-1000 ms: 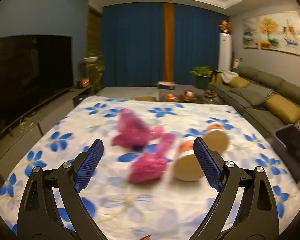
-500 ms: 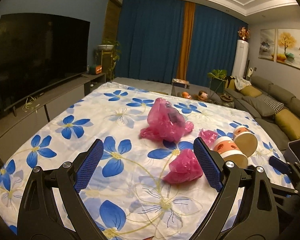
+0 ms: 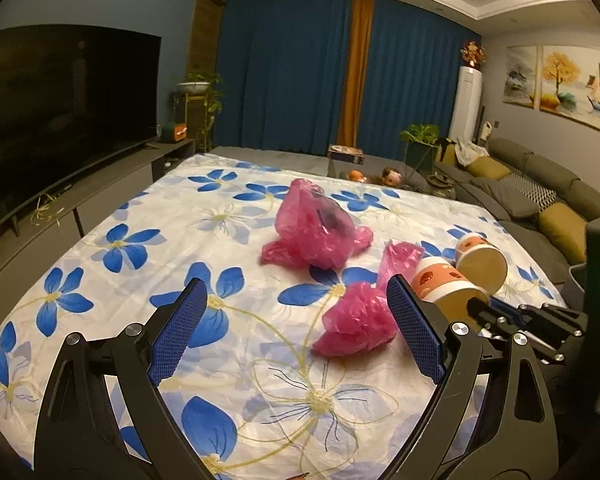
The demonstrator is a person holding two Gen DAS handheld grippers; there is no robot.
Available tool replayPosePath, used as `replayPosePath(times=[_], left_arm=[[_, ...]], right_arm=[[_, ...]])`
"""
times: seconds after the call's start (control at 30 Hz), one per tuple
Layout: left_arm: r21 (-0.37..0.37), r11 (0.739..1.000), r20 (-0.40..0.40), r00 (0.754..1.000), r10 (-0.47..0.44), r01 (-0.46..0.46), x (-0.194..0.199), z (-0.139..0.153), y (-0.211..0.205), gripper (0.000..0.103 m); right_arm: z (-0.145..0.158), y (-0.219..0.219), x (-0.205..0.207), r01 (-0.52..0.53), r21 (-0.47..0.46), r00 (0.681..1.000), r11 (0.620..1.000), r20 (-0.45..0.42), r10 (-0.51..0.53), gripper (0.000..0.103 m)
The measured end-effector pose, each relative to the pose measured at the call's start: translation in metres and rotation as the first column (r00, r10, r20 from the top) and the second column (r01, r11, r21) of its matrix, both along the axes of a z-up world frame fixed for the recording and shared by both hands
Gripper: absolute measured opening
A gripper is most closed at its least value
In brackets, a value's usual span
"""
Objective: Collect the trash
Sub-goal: 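Grasp the white-orange paper cup with the right tool while the left tool grasps the pink bag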
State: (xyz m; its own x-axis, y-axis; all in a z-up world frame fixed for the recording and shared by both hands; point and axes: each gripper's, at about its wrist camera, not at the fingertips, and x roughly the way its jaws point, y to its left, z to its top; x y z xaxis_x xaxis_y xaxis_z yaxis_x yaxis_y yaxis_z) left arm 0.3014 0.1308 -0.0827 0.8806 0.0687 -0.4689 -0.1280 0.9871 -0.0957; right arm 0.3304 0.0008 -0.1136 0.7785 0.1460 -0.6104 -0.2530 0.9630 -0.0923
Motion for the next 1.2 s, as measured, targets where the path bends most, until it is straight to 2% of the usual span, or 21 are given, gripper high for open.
replayPosePath(times=[0.33,0.57,0.67,0.93,1.07,1.2], left_arm=[[0.001,0.998,-0.036,0.998,-0.055,0.055,0.009,-0.003,-0.016,0.090],[0.029,0.993,-0.127,0.986,-0.106,0.111,0.033,-0.017,-0.033,0.087],[0.030,0.991,-0.171,0.977,-0.124,0.131,0.043,-0.024,-0.037,0.078],[-0.047,0.986,-0.242,0.956,-0.168,0.161,0.058,-0.037,-0.031,0.046],[-0.067,0.980,-0.247,0.949,-0.198,0.187,0.059,-0.039,-0.031,0.036],[-0.045,0.981,-0.223,0.955,-0.193,0.188,0.050,-0.035,-0.034,0.029]], right_arm=[[0.030,-0.039,-0.038,0.045,0.104,0.996,0.994,0.072,-0.053,0.004],[0.033,-0.059,-0.053,0.062,0.119,0.995,0.991,0.072,-0.071,0.004],[0.034,-0.063,-0.058,0.063,0.125,0.994,0.990,0.076,-0.073,0.004],[0.039,-0.069,-0.071,0.062,0.133,0.993,0.989,0.091,-0.074,0.004],[0.040,-0.069,-0.073,0.062,0.131,0.993,0.989,0.093,-0.075,0.004],[0.043,-0.070,-0.076,0.066,0.130,0.992,0.989,0.097,-0.079,0.004]])
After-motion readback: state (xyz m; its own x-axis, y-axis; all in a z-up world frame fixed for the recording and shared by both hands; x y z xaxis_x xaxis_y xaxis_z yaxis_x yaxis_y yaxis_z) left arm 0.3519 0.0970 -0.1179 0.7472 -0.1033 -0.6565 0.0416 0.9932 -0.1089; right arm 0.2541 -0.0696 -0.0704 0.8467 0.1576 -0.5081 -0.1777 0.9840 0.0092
